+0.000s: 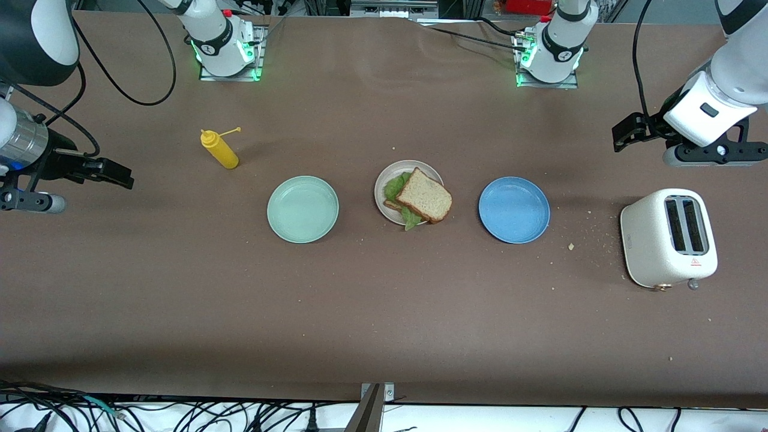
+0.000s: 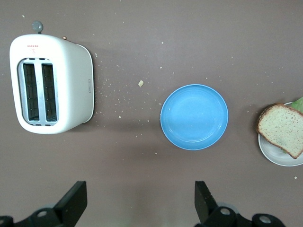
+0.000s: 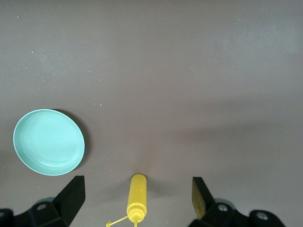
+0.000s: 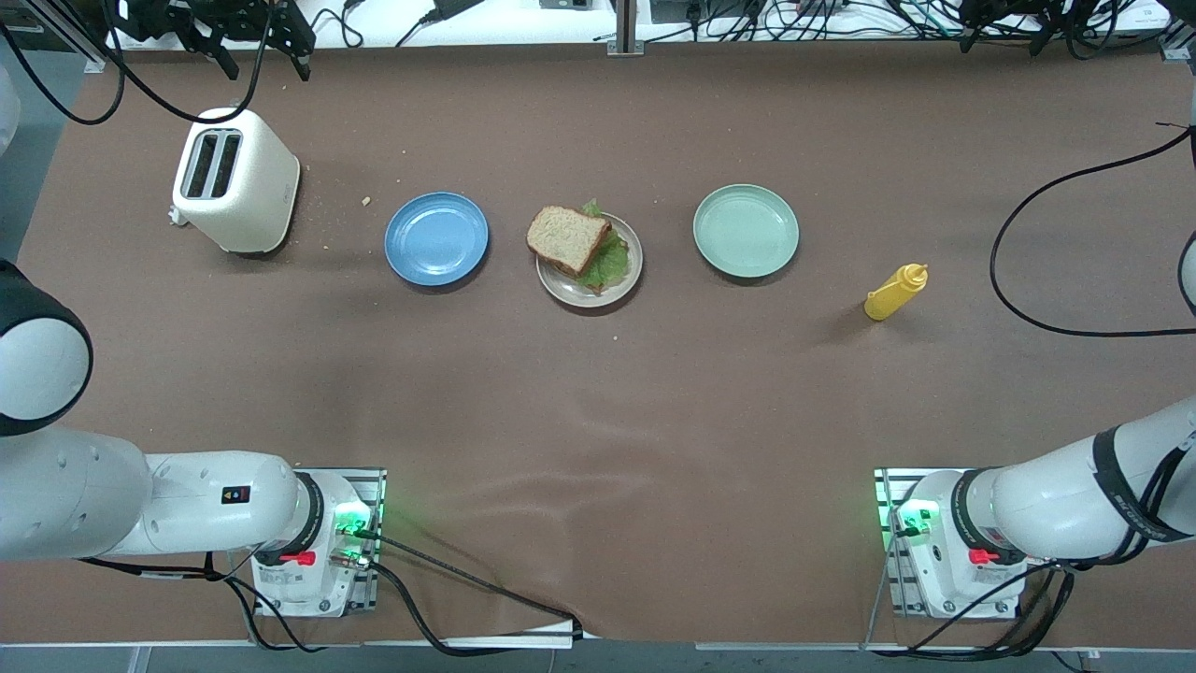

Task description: Make sandwich in beige plate with both arms

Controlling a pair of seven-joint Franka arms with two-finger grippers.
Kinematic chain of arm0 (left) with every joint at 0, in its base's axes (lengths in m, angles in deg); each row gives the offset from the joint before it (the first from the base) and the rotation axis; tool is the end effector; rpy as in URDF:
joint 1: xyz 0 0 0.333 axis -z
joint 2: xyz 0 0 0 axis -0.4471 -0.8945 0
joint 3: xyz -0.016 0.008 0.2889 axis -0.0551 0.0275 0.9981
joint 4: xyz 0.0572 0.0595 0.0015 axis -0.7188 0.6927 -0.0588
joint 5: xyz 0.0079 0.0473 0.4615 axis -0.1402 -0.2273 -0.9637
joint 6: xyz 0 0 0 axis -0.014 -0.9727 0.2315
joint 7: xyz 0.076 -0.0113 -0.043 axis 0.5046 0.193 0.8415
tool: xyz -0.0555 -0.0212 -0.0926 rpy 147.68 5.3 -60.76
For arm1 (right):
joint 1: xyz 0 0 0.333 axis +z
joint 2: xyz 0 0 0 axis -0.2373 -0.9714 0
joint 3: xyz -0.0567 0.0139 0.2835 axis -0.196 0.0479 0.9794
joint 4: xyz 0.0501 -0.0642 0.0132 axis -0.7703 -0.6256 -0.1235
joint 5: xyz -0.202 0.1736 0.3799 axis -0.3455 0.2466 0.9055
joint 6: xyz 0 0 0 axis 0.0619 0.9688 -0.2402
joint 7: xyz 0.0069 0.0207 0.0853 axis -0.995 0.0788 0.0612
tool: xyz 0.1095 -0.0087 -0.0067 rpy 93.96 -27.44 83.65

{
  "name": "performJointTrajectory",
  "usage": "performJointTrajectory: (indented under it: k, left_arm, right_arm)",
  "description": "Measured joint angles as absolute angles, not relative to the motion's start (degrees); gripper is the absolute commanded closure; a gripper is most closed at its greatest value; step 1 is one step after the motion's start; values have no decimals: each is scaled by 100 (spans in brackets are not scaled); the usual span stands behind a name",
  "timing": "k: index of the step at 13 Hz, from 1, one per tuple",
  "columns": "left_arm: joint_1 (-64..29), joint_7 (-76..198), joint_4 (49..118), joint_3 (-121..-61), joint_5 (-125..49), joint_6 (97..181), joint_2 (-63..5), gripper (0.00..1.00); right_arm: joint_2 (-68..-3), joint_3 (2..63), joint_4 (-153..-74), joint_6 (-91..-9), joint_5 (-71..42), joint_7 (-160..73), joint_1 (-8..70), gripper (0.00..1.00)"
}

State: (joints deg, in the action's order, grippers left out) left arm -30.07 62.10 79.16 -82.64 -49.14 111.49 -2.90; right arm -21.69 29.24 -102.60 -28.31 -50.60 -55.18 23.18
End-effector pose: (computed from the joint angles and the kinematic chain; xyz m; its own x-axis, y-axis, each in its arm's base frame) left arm 0.6147 -0.0667 0.5500 0.9958 0.0157 -0.0905 0.0117 -0.9989 -0.0447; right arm 0.6745 0.0184 0.5089 0.9927 -0.0994 -0.0690 -0.0982 -0.9950 0.0204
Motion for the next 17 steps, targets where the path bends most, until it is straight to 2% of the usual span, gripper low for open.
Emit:
performJointTrajectory:
  k: [17]
  left_arm:
    - [-3006, 6219, 7873, -8259, -4914, 11060, -299, 0]
  right_arm:
    - [-2169, 2924, -10260, -2831, -5060, -5518, 2318, 0]
